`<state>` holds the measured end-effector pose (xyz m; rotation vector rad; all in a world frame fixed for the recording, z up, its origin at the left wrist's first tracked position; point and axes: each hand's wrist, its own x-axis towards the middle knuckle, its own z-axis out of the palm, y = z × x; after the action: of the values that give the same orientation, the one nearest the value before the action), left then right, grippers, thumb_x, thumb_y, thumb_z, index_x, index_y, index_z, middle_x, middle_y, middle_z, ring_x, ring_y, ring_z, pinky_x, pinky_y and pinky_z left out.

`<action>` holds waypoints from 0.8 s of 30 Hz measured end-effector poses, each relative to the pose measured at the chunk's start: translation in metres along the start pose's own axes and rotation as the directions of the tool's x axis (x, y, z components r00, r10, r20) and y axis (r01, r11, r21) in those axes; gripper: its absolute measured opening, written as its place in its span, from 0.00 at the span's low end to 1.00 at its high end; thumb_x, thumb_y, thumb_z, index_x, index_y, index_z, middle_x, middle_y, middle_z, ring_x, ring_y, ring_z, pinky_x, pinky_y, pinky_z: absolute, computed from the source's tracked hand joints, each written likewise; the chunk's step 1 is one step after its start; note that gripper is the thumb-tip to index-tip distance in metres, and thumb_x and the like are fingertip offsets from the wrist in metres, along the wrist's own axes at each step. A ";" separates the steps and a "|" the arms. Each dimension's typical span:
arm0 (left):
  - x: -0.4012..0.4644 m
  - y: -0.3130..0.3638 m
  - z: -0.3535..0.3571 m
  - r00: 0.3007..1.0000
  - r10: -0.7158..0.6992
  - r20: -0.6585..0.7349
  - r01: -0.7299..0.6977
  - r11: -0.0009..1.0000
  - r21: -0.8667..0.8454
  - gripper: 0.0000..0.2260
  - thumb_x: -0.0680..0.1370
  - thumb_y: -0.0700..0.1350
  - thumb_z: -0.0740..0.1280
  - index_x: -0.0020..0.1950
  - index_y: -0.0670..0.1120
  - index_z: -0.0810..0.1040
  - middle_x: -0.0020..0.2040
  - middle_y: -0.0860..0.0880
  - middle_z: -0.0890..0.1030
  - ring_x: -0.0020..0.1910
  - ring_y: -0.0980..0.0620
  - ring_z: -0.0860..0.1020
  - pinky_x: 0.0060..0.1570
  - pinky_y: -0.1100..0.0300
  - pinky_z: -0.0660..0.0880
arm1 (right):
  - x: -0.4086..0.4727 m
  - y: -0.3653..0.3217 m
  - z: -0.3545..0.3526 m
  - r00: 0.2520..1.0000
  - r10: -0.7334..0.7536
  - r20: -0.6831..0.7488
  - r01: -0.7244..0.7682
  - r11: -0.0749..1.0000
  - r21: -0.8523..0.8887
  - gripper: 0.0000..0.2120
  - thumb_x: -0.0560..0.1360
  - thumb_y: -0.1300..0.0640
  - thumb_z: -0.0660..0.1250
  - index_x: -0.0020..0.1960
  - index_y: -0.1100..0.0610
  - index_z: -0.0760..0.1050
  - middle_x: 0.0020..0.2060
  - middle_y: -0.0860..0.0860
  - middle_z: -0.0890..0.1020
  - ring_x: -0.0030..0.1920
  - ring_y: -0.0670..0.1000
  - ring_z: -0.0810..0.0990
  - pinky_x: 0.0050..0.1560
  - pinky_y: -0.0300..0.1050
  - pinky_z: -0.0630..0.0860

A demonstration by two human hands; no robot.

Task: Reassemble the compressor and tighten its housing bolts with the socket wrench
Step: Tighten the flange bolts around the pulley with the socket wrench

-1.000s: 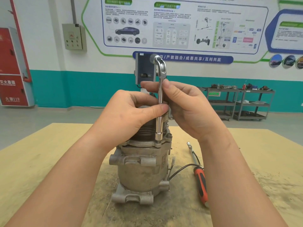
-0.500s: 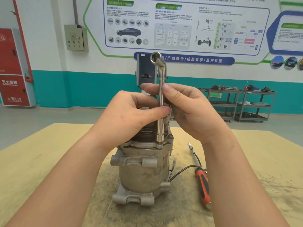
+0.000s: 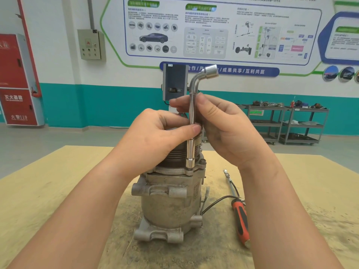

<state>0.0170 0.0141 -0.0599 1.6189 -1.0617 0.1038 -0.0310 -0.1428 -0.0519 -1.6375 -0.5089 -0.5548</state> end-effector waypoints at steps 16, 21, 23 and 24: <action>0.001 -0.006 0.008 0.989 0.088 -0.117 -0.082 0.995 0.055 0.05 0.77 0.49 0.71 0.48 0.52 0.87 0.47 0.55 0.86 0.52 0.56 0.82 0.60 0.49 0.76 | 0.000 0.001 -0.002 1.000 -0.030 0.008 0.029 0.999 0.045 0.09 0.74 0.54 0.66 0.49 0.55 0.83 0.50 0.53 0.85 0.55 0.52 0.82 0.64 0.50 0.74; -0.001 -0.006 0.006 0.993 0.095 -0.076 -0.092 0.995 0.045 0.08 0.73 0.55 0.73 0.49 0.55 0.87 0.48 0.57 0.86 0.52 0.59 0.82 0.57 0.54 0.77 | -0.002 0.000 -0.003 1.000 -0.012 0.019 0.011 0.999 0.049 0.09 0.73 0.53 0.67 0.47 0.57 0.82 0.48 0.54 0.85 0.54 0.53 0.82 0.62 0.51 0.75; -0.002 -0.006 0.009 0.985 0.099 -0.140 -0.096 0.995 0.025 0.09 0.68 0.58 0.74 0.44 0.56 0.86 0.43 0.56 0.86 0.46 0.57 0.84 0.53 0.52 0.79 | -0.002 -0.001 -0.004 1.000 -0.003 0.023 0.002 0.999 0.051 0.10 0.72 0.53 0.66 0.47 0.58 0.82 0.48 0.53 0.85 0.53 0.53 0.82 0.61 0.50 0.75; -0.002 -0.007 0.011 0.980 0.103 -0.171 -0.100 0.995 0.023 0.09 0.67 0.57 0.74 0.43 0.55 0.86 0.41 0.55 0.86 0.44 0.55 0.84 0.52 0.49 0.80 | -0.002 -0.001 -0.004 1.000 -0.001 0.023 0.000 0.999 0.048 0.10 0.73 0.53 0.66 0.47 0.58 0.81 0.47 0.53 0.85 0.53 0.52 0.82 0.61 0.50 0.75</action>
<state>0.0156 0.0059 -0.0695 1.5387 -1.0108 0.3151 -0.0336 -0.1463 -0.0518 -1.5998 -0.5359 -0.5211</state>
